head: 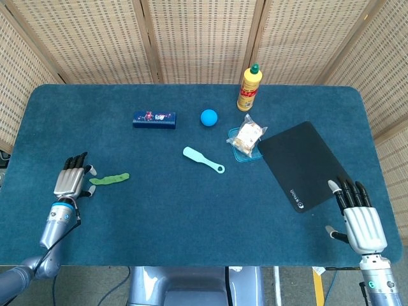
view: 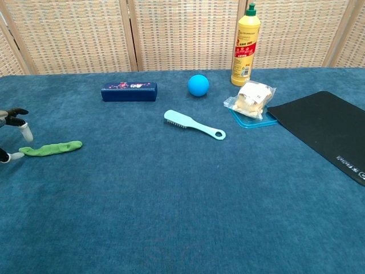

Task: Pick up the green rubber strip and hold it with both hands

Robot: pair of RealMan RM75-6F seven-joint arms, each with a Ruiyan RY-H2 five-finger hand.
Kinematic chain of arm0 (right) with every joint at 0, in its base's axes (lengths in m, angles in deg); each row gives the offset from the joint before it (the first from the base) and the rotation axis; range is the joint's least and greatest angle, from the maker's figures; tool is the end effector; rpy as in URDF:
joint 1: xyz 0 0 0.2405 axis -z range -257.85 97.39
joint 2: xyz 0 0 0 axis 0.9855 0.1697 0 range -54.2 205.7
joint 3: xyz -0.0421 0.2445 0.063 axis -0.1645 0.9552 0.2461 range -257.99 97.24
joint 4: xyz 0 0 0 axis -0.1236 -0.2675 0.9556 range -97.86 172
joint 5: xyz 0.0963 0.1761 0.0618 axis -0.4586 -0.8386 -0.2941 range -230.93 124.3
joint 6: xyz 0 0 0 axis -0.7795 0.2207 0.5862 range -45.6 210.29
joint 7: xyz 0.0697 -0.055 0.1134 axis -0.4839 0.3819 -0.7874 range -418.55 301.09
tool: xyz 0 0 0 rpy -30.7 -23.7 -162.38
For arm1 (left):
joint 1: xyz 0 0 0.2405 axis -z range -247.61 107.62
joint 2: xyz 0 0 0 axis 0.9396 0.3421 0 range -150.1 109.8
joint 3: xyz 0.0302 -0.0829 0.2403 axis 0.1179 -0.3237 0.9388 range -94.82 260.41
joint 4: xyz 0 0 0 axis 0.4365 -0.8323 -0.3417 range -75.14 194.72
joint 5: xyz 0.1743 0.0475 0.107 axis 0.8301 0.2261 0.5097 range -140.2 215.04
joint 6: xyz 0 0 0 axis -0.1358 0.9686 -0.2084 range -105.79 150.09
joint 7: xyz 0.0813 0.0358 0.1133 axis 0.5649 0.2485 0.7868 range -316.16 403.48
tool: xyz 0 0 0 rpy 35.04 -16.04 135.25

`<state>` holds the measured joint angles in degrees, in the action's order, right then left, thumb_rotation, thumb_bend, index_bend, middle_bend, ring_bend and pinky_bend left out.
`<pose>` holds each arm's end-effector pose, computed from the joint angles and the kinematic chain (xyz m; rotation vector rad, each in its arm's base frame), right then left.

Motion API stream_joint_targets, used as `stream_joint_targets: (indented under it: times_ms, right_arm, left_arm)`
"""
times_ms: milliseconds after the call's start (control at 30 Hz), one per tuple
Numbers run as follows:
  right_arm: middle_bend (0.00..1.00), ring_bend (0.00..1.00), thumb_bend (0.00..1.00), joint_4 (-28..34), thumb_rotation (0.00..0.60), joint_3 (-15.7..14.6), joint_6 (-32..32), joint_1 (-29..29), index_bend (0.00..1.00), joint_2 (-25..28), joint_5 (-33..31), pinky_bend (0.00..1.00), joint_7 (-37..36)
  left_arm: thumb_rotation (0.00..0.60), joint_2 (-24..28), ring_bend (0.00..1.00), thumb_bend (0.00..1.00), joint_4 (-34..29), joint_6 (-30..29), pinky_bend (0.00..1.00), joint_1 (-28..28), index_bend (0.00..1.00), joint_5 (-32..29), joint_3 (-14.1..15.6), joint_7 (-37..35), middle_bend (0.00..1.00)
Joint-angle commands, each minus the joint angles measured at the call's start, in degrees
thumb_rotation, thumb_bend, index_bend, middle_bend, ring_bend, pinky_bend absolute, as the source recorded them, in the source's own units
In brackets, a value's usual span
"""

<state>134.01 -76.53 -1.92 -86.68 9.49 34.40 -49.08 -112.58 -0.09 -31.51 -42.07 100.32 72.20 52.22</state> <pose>-0.2809 -0.1907 0.1396 1.4511 -0.8300 0.9119 -0.3222 0.3332 0.0157 -1.4796 -1.0873 -0.6424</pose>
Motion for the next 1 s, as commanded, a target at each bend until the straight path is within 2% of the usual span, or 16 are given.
stream_joint_targets:
  times_ms: [33,767,1000]
  right_arm:
    - [0.0,0.0,0.0,-0.1,0.6,0.1,0.1,0.0,0.0,0.0,-0.3,0.0,-0.1]
    - [0.0,0.0,0.0,-0.6,0.6,0.2,0.4,-0.2,0.0,0.0,-0.9,0.0,-0.7]
    - [0.0,0.0,0.0,-0.5,0.6,0.1,0.4,-0.2,0.0,0.2,-0.7,0.0,-1.2]
  left_arm:
    - [0.6,-0.7,0.0,0.36,0.7,0.5,0.0,0.3,0.44,-1.0,-0.2,0.8,0.0]
    - [0.6,-1.9,0.0,0.37,1.3,1.1,0.0,1.4,0.5,-3.1,-0.6,4.0,0.0]
    - [0.6,-2.4,0.0,0.38,1.7,1.1,0.0,1.8,0.58,-3.8,-0.8,5.0,0.0]
